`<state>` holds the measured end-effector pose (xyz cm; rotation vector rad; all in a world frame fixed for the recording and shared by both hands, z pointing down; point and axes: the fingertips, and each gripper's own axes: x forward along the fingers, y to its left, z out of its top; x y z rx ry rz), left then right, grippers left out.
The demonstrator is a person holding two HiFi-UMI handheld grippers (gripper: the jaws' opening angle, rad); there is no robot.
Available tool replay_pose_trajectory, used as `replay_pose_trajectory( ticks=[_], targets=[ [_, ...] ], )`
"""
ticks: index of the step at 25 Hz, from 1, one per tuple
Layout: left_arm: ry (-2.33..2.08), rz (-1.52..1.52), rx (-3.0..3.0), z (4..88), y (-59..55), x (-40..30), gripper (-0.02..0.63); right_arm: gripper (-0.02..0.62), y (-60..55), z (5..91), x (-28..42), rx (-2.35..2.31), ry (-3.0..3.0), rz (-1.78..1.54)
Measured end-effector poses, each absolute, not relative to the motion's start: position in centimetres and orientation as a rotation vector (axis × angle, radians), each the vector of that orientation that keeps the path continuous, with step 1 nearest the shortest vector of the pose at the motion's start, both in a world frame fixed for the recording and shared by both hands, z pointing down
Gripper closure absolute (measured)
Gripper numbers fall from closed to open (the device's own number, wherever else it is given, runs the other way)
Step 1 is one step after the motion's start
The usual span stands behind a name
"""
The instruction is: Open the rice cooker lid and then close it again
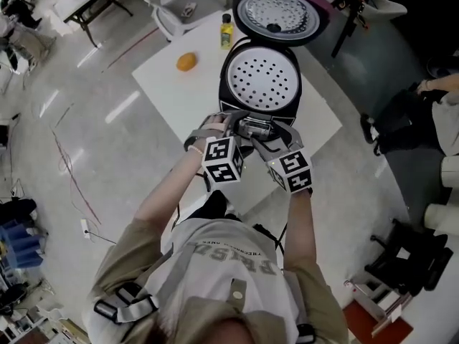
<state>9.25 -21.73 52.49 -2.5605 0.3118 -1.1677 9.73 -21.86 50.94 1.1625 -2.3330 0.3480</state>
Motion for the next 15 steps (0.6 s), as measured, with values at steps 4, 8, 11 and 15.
replay_pose_trajectory(
  ticks=[4,8,11,15],
  targets=[
    [0.380,-1.119,-2.599,51.5,-20.6,9.1,0.179,0.324,-20.7,49.0,11.2,1.324,-2.424,0.392],
    [0.481,-1.057,-2.666,50.2,-19.3,8.4,0.179,0.324,-18.6,47.0,12.3,1.413,-2.504,0.419],
    [0.563,-0.996,-2.711,49.0,-18.5,8.1,0.179,0.324,-16.8,46.0,12.8,1.426,-2.530,0.401],
    [0.647,-0.938,-2.736,47.1,-17.6,7.8,0.179,0.324,-14.9,44.1,13.6,1.440,-2.563,0.360]
  ],
)
